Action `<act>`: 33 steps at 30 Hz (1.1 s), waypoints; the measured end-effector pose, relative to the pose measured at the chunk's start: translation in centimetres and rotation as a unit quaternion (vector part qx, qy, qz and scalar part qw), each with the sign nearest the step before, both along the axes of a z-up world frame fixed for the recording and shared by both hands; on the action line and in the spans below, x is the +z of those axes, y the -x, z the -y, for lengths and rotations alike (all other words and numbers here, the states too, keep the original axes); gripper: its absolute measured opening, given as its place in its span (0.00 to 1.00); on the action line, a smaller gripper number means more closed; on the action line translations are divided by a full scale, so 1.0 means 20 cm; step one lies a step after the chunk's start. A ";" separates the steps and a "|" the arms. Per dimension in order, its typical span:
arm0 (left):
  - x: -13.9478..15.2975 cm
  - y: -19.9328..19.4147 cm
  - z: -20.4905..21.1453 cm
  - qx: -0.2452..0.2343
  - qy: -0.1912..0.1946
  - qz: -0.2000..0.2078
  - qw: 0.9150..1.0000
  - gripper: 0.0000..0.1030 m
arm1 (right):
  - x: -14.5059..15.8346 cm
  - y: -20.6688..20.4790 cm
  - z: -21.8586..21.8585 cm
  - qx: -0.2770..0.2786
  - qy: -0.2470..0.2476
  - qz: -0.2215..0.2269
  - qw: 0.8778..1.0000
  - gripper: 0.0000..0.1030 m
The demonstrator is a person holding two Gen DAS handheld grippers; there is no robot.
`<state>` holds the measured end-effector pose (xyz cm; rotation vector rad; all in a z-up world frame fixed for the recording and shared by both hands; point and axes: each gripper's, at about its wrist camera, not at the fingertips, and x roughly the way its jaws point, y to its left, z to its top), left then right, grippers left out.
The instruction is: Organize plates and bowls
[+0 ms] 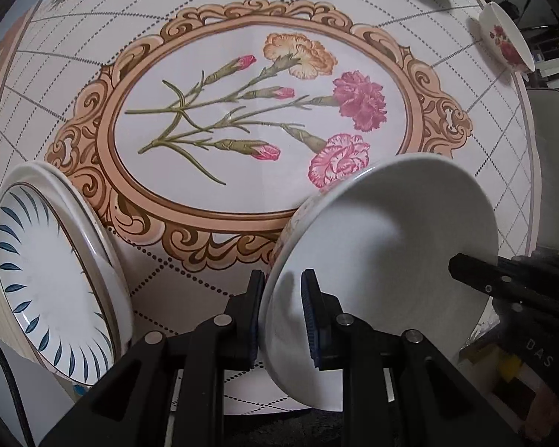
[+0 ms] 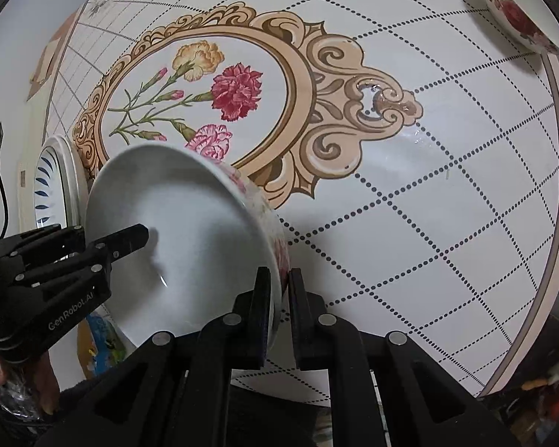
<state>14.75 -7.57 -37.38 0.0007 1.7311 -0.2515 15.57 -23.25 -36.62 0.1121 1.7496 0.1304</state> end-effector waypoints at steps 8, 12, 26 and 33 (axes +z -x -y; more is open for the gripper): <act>0.13 -0.03 -0.10 0.001 -0.036 0.027 0.999 0.30 | 0.13 0.02 0.16 -0.039 -0.001 0.017 0.999 0.69; 0.26 -0.06 -0.13 0.009 -0.045 0.058 0.997 0.45 | 0.26 0.01 0.27 -0.061 -0.002 0.049 0.997 0.83; 0.72 -0.79 0.26 -0.024 -0.012 0.196 0.980 0.97 | 0.78 -0.40 0.69 -0.079 0.061 0.276 0.956 1.00; 0.69 -1.04 0.54 -0.055 -0.017 0.206 0.977 0.97 | 0.73 -0.63 1.03 -0.130 0.062 0.213 0.966 1.00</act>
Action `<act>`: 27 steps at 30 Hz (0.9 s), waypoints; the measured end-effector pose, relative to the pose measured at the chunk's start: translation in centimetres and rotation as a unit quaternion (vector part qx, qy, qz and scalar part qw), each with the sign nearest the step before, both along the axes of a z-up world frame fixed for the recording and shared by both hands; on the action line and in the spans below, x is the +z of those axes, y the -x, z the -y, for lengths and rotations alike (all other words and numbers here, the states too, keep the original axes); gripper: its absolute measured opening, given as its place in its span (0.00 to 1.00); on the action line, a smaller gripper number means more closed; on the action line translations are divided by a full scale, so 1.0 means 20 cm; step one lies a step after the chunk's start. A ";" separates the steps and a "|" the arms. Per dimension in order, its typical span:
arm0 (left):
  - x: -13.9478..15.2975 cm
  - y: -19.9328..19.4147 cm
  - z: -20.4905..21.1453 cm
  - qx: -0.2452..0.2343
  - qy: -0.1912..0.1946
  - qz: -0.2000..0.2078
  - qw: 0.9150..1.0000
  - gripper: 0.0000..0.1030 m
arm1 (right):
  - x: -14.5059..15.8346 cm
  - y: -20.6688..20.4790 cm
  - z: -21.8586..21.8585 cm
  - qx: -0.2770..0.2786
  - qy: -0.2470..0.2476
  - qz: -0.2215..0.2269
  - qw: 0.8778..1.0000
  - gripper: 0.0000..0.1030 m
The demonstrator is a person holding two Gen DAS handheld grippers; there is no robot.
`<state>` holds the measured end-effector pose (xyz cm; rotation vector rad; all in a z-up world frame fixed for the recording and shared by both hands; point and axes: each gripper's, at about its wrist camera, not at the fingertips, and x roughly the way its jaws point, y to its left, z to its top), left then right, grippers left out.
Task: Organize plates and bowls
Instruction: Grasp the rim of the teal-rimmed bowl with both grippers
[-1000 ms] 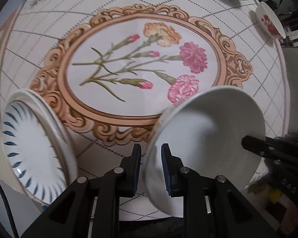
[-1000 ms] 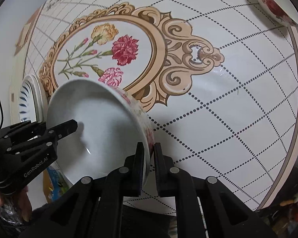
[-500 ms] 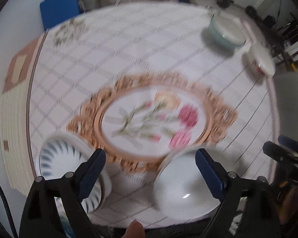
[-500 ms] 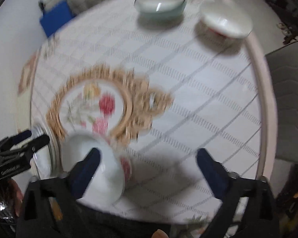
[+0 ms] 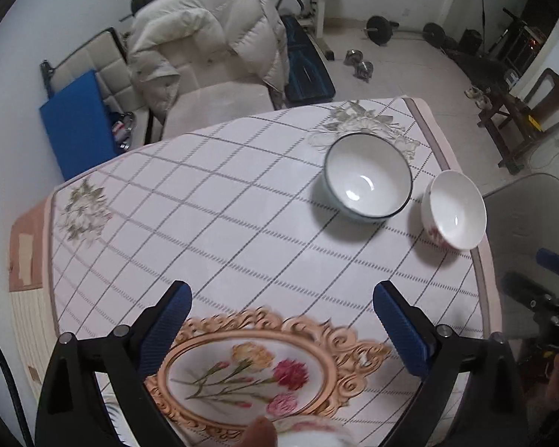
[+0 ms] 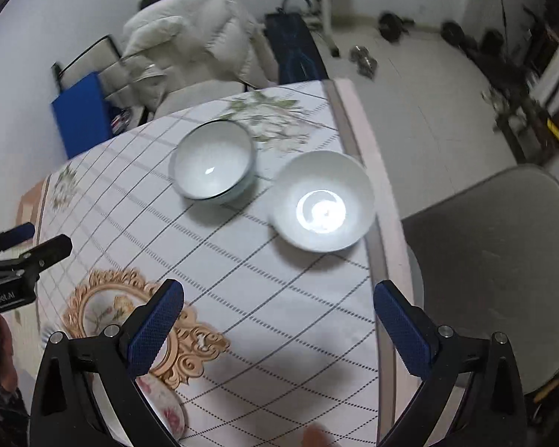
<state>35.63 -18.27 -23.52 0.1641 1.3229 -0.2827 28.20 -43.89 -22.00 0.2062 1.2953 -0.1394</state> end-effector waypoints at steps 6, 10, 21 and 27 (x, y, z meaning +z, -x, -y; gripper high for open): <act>-0.17 -0.23 0.13 0.011 0.009 -0.035 0.999 0.97 | -0.08 -0.17 0.17 -0.006 -0.064 -0.008 0.998 0.99; -0.31 -0.40 0.14 0.045 0.043 -0.079 0.995 0.91 | -0.15 -0.40 0.16 0.020 -0.080 -0.019 0.996 0.88; -0.62 -0.67 0.28 0.034 0.060 -0.140 0.988 0.68 | -0.55 -0.97 0.00 0.078 -0.100 -0.111 0.986 0.65; -0.73 -0.68 0.35 0.015 0.052 -0.169 0.984 0.37 | -0.75 -1.03 -0.06 0.097 -0.094 -0.159 0.978 0.48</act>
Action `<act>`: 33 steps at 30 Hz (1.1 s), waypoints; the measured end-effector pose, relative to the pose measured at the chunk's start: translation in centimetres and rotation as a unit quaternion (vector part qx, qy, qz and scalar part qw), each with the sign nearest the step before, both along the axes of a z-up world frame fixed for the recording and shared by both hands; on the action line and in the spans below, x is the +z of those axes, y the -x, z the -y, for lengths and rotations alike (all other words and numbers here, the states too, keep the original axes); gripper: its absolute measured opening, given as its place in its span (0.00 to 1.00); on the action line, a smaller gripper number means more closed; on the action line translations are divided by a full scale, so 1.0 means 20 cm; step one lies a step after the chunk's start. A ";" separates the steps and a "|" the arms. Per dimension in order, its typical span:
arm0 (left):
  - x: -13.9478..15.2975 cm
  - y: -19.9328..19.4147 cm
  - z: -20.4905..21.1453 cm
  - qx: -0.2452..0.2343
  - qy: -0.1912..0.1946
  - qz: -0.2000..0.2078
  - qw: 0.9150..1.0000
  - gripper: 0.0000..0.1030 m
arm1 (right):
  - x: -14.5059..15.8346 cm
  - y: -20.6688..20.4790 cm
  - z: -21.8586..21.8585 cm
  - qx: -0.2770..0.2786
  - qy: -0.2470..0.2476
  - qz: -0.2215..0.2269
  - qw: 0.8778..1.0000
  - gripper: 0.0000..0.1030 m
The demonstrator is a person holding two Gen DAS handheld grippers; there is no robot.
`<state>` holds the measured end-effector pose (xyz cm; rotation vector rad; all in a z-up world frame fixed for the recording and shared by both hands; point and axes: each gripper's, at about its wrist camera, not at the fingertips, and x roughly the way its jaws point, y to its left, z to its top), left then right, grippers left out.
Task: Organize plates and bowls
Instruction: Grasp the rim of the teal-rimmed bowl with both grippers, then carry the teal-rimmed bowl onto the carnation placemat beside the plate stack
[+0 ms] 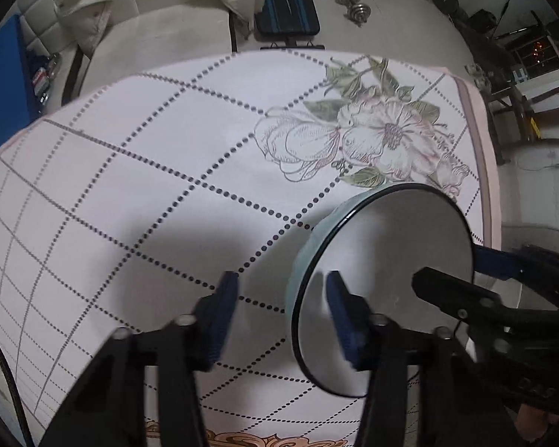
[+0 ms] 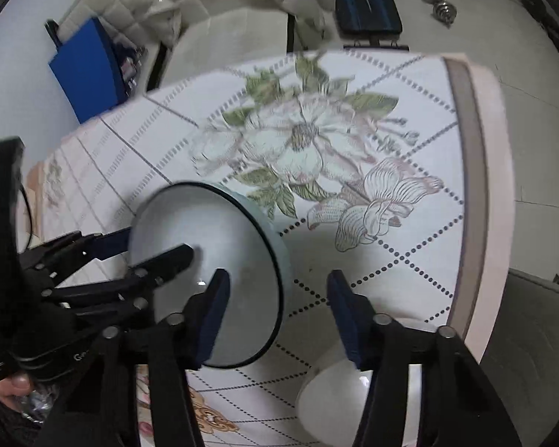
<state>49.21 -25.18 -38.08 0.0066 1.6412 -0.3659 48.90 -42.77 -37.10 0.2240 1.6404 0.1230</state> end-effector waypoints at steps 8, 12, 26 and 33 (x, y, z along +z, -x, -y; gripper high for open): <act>0.00 -0.01 0.08 -0.009 0.000 0.004 1.000 0.17 | -0.08 -0.03 -0.04 0.007 0.011 -0.020 1.000 0.12; 0.00 -0.01 0.06 0.005 0.004 0.002 1.000 0.16 | -0.08 -0.04 -0.05 0.002 0.012 -0.021 1.000 0.11; 0.21 0.11 -0.10 0.000 -0.005 0.041 0.999 0.15 | 0.10 0.07 -0.21 0.019 0.000 -0.009 1.000 0.10; 0.38 0.32 -0.29 0.006 0.002 0.053 0.999 0.14 | 0.28 0.29 -0.37 0.019 -0.015 0.000 1.000 0.09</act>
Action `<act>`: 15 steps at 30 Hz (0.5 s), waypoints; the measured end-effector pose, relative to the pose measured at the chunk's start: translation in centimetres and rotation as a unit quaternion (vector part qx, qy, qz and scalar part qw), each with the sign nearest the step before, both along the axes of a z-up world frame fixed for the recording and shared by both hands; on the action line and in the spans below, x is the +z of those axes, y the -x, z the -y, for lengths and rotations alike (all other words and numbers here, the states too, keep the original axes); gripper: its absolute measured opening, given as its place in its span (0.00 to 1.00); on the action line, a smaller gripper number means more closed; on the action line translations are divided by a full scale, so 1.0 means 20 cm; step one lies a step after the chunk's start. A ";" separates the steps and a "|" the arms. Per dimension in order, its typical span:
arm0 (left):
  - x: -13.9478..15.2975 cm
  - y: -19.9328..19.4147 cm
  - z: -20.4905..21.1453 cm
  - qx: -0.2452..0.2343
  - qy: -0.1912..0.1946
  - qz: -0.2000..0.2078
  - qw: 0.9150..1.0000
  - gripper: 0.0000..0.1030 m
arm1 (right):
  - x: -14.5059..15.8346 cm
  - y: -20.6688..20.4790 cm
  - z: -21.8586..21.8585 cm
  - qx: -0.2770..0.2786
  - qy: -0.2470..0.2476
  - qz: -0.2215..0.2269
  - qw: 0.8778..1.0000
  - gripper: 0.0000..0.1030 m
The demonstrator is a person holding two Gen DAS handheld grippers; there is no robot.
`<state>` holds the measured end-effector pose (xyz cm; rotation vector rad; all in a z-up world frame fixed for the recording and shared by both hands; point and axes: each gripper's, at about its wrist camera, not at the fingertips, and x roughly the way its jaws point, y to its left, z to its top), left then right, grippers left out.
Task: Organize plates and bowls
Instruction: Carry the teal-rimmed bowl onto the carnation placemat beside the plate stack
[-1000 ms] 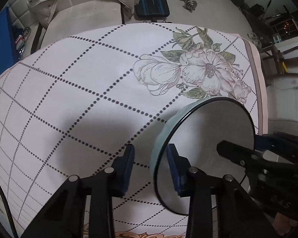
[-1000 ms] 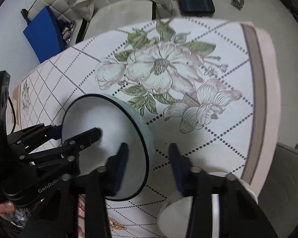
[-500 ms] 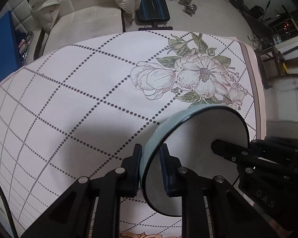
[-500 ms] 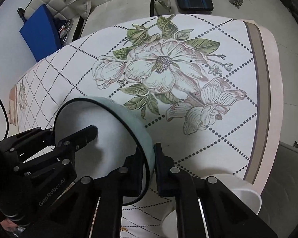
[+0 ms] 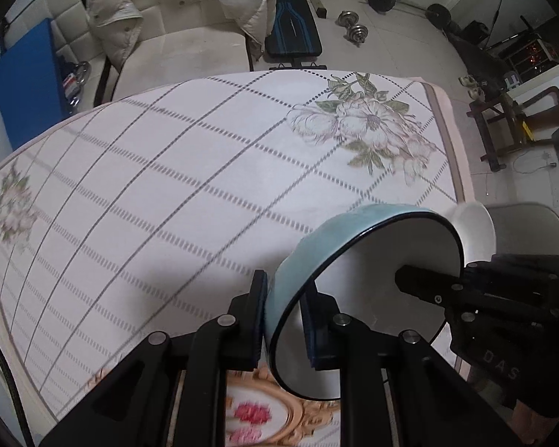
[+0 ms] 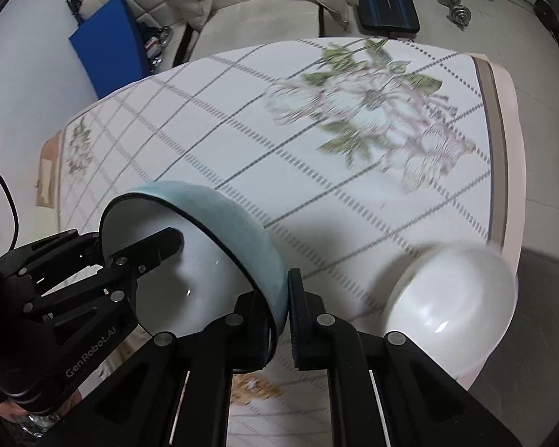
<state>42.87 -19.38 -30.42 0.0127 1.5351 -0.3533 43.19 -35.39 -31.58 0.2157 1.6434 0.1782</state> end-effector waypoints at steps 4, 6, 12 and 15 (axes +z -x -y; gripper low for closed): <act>0.09 0.18 -0.11 -0.005 0.006 0.004 1.000 0.14 | 0.10 0.22 -0.10 -0.005 -0.008 0.001 1.000 0.09; 0.13 0.29 -0.15 -0.008 0.007 0.004 1.000 0.14 | 0.14 0.33 -0.16 -0.007 -0.007 0.001 1.000 0.09; 0.22 0.61 -0.28 -0.015 0.010 0.004 1.000 0.14 | 0.24 0.68 -0.33 -0.008 -0.002 -0.001 1.000 0.09; 0.23 0.79 -0.36 -0.017 0.011 -0.005 1.000 0.14 | 0.25 0.86 -0.41 -0.010 -0.003 -0.007 1.000 0.09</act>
